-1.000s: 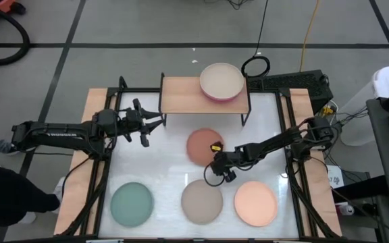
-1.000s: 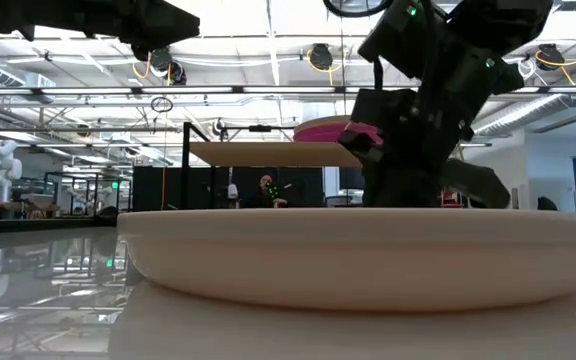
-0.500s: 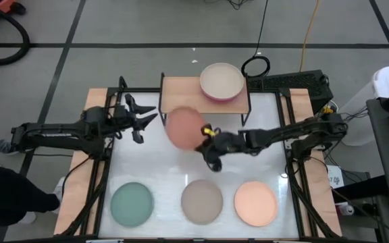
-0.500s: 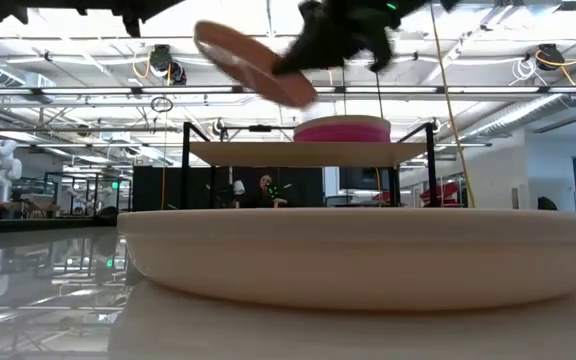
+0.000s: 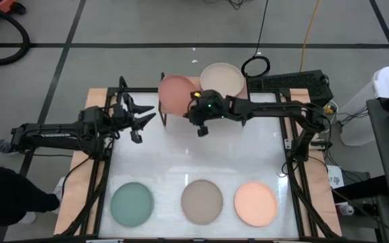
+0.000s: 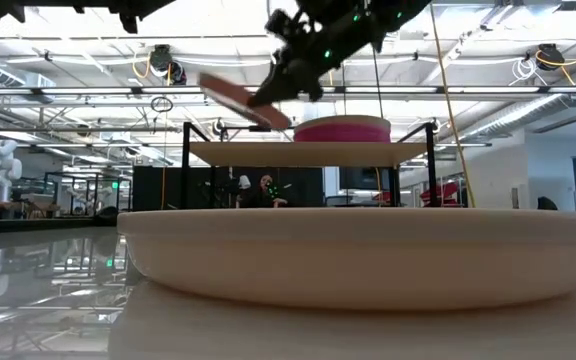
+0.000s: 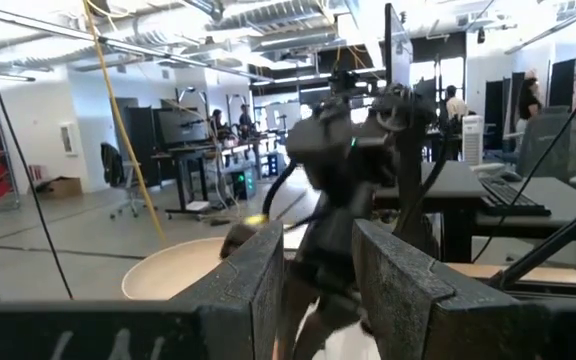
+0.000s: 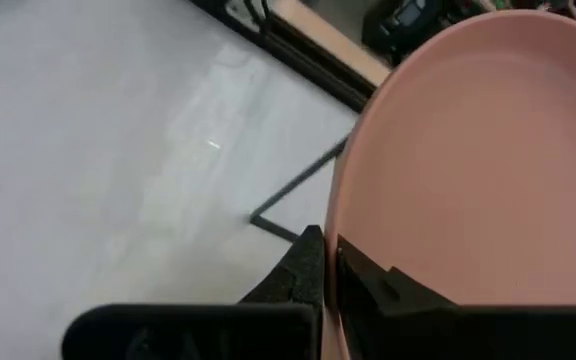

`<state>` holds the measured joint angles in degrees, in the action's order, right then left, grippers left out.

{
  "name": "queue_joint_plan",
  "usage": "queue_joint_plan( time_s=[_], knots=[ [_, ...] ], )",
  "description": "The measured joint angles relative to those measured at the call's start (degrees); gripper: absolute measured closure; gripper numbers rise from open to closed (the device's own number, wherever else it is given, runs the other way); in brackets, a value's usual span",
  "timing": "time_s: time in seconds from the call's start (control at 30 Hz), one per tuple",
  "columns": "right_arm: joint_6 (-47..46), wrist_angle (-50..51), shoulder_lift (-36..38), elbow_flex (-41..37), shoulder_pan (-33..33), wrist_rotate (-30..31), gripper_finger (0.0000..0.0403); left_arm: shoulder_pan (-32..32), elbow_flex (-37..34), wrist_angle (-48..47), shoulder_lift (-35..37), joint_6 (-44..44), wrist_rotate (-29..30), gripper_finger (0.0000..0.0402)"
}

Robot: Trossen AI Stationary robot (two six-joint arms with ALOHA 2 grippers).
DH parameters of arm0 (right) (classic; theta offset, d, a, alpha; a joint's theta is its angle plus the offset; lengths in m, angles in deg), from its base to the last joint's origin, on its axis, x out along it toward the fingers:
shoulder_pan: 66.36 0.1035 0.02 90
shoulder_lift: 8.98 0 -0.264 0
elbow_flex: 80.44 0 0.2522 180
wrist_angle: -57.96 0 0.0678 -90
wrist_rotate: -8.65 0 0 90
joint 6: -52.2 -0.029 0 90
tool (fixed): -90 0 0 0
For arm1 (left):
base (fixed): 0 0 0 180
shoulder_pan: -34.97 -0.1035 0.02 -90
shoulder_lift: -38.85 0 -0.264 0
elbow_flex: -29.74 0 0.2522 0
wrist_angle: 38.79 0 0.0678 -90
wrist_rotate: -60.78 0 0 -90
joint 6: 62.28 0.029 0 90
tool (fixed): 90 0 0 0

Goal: Place and stack plates onto a shelf
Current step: Put the brown plate on the shelf, then stack the green plate on top of the brown plate on the shelf

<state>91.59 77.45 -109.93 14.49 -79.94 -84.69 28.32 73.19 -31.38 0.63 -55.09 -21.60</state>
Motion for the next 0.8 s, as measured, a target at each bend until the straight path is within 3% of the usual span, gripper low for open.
queue_joint_plan(
  time_s=[0.4,0.8],
  knots=[
    [-0.56,1.05,-3.95,0.0,-3.35,0.01,0.0394,0.0,0.0,-2.39,0.01,-1.16,-0.01,0.0275],
    [-0.99,0.7,-2.3,-0.08,-2.74,0.29,0.0277,0.0,0.0,-3.43,-0.02,-1.12,-0.03,0.0275]
  ],
)
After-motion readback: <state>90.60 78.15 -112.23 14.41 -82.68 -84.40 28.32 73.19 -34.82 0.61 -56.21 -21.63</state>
